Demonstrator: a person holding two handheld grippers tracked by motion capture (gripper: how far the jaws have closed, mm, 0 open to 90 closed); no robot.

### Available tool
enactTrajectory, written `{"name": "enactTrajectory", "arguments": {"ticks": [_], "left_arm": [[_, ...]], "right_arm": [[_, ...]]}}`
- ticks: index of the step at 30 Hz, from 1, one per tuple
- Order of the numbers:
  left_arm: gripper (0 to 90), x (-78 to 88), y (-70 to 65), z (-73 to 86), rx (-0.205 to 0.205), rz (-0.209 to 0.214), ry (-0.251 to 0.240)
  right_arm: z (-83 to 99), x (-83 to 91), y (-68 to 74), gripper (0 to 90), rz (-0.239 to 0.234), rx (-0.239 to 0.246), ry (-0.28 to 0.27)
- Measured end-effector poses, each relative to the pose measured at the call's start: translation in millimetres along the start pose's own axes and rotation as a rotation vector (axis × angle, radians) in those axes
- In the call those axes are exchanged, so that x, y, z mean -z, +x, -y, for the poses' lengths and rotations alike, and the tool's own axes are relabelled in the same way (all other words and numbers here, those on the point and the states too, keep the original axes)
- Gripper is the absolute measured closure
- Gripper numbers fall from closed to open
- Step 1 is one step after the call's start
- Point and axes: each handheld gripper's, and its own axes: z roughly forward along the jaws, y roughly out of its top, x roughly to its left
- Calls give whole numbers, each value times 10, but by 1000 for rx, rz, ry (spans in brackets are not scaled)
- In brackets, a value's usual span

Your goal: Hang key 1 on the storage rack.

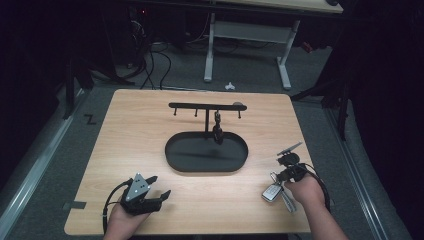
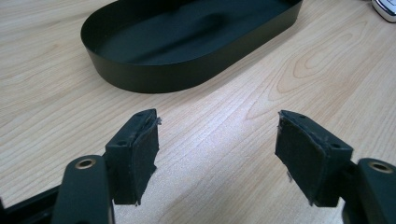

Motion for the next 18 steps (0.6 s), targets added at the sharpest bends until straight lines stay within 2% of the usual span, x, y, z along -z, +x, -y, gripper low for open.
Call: {"name": "enactTrajectory", "arguments": {"ticks": [3,4,7,14,18], "left_arm": [[306,7,10,2,3,-1,-2],[305,10,13,3,3,-1,-3],[306,16,21,5,5,-2,-4],[306,3,9,2,2,2,0],[306,-7,-7,-5,-2,6,5]], "right_arm": [[-93,-16,85,899,-4,26,2],[-111,-17,120,899,-7,18,7],[-132,-18,144,888,2,37,9],[-47,122,211,814,-16,39,-35],[23,149,287,715,-40,69,-59]]}}
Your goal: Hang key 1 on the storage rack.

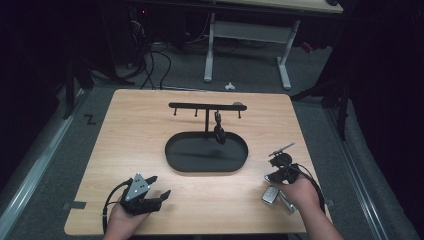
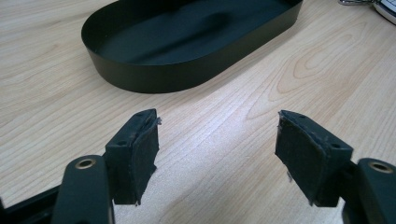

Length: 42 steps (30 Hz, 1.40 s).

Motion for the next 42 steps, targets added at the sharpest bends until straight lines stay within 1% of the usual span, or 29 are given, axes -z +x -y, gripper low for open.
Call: {"name": "enactTrajectory", "arguments": {"ticks": [2,5,8,12,17,22,25,31,35,40,42], "left_arm": [[306,-4,-4,1,-1,-2,-1],[305,-3,-4,4,-2,-2,0],[305,-1,5,6,2,0,1],[305,-1,10,7,1,0,0],[305,-1,9,6,0,0,0],[306,0,6,6,0,2,2],[305,0,6,5,0,2,2],[305,-6,1,7,0,1,1],[305,-5,1,7,-1,0,1],[305,-7,3,8,-1,1,1],[306,-6,3,8,-2,1,1]], "right_arm": [[26,-18,27,671,2,18,-9],[50,-36,22,633,12,20,1],[69,-59,0,616,12,13,3],[85,-92,-1,617,14,15,6],[93,-120,27,658,14,29,4],[95,-119,47,727,0,37,-2],[97,-118,64,730,10,44,-3],[101,-121,64,738,4,40,-11],[97,-126,67,745,7,27,-26],[84,-127,54,744,1,26,-23],[81,-126,58,744,-3,17,-23]]}}
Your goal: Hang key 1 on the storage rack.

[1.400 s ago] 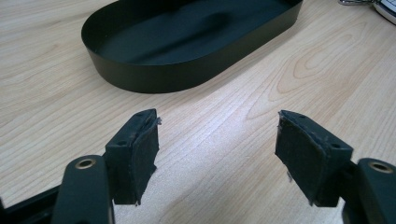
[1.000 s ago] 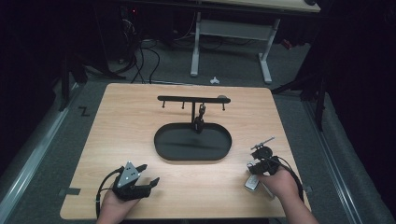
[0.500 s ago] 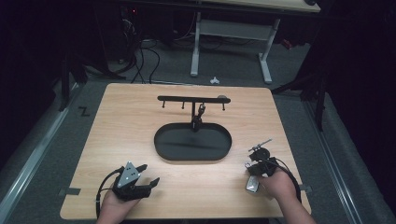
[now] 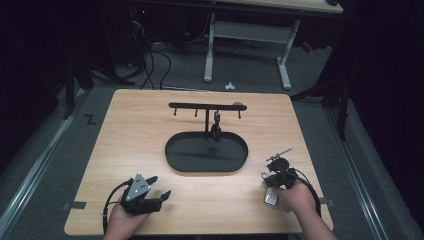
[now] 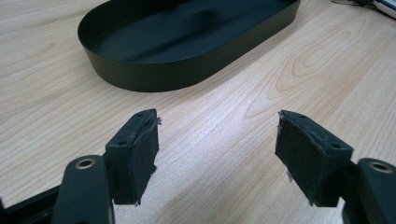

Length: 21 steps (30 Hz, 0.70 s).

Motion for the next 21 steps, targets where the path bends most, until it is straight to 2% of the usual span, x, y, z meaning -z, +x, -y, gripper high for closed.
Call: {"name": "enactTrajectory", "arguments": {"ticks": [15,21], "left_arm": [[306,7,2,-3,-1,3,1],[305,7,0,-4,-2,4,1]], "right_arm": [[-40,29,47,744,-24,5,-18],[-54,3,110,744,-36,28,-4]]}}
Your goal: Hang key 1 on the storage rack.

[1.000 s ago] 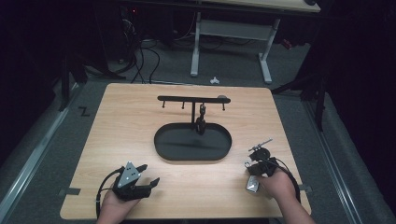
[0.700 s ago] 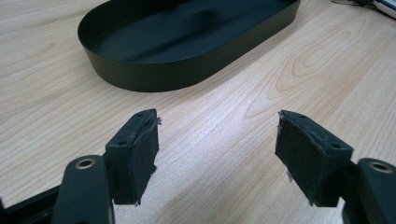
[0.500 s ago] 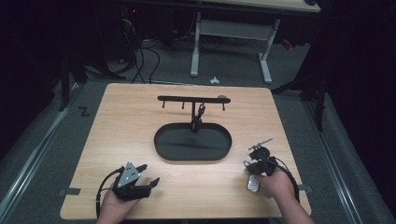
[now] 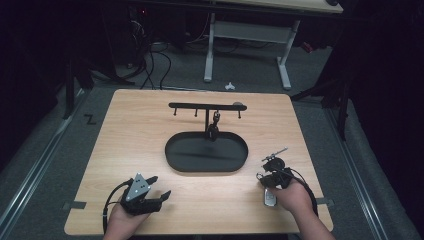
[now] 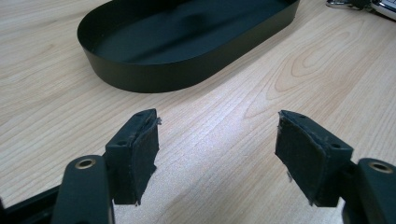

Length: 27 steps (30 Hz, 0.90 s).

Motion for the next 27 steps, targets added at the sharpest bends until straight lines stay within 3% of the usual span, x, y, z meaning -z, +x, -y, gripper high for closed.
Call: {"name": "enactTrajectory", "arguments": {"ticks": [8,14,21,27], "left_arm": [[306,1,1,0,1,-1,-2],[305,2,1,-1,-1,1,-3],[306,2,-1,-2,-3,3,-3],[305,5,-2,-3,-2,4,-5]], "right_arm": [[-45,-29,45,741,-7,14,8],[-103,-52,68,671,-3,29,30],[-244,-71,83,648,3,37,127],[-303,-85,107,698,-2,58,163]]}}
